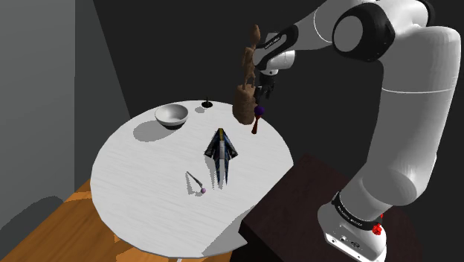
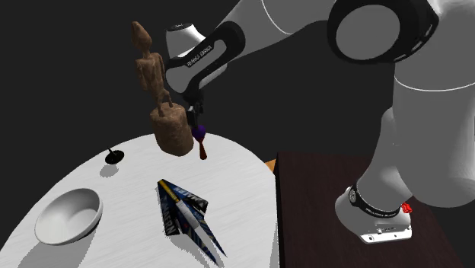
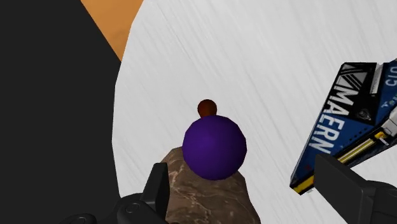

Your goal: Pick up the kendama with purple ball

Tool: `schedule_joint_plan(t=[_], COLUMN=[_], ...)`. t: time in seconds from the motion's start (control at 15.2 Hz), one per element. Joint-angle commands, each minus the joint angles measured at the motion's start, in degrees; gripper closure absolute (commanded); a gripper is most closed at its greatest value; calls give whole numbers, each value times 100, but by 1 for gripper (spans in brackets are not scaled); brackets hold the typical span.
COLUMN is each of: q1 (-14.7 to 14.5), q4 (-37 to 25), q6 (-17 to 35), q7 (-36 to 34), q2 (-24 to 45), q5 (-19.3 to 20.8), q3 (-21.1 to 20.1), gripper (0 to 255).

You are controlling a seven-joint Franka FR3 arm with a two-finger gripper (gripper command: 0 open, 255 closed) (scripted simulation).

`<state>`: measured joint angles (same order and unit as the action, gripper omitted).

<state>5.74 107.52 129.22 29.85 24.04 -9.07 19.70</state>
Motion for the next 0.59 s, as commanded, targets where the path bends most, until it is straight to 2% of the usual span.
schedule_joint_plan(t=[0.0,0.07,0.53], q1=[133,195,260], q4=[-476,-672,-626], q6=[-11,-19,359], q7=[160,218,291], q2=[486,679,1020], q5=[-167,-221,-346], q3=[-100,-142,-235], gripper=[0,0,0])
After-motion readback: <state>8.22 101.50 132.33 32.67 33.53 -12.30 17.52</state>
